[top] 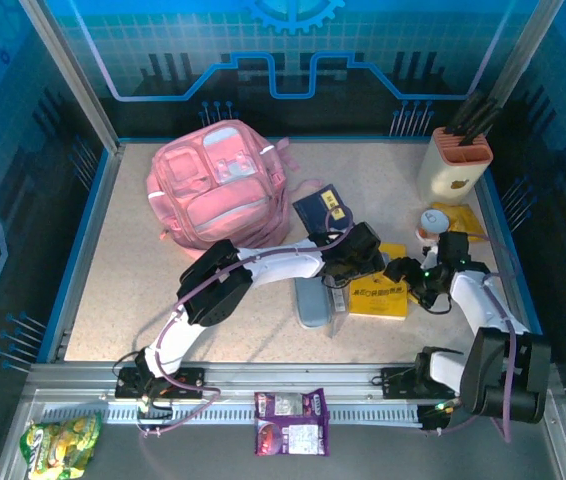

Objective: Pack the student bag

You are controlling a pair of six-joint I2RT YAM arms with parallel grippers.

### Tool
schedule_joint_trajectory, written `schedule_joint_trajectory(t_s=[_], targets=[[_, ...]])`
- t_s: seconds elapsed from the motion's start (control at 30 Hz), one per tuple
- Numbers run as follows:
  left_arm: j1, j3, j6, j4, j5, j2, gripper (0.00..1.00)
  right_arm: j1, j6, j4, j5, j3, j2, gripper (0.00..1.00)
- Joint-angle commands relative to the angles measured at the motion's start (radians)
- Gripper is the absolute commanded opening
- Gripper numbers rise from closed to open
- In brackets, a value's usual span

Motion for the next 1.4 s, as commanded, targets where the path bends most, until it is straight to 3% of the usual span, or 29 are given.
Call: schedule_joint_trajectory(t_s=[0.0, 0.1, 0.3, 0.7, 1.0, 1.37], targets=[[0.003, 0.022, 0.035, -0.054, 0.005, 0.009, 0.80, -0.034, -0.032, 0.028, -0.033, 0.021, 0.063, 0.74], [0.005, 0.023, 0.045, -0.057, 0.012, 0.007, 0.79, -0.036, -0.050, 0.071, -0.064, 0.026, 0.139, 0.66], [0.006, 0.006, 0.040, -0.046, 0.024, 0.010, 0.78, -0.020, -0.081, 0.078, -0.060, 0.012, 0.196, 0.66], [0.000, 0.007, 0.037, -0.011, 0.059, 0.027, 0.74, 0.005, -0.089, 0.009, -0.131, 0.044, 0.068, 0.69], [-0.001, 0.006, 0.039, 0.001, 0.072, 0.029, 0.72, -0.006, -0.101, -0.007, -0.187, 0.063, 0.015, 0.58], [0.000, 0.001, 0.039, 0.018, 0.083, 0.033, 0.71, -0.018, -0.090, 0.020, -0.240, 0.048, 0.059, 0.45]])
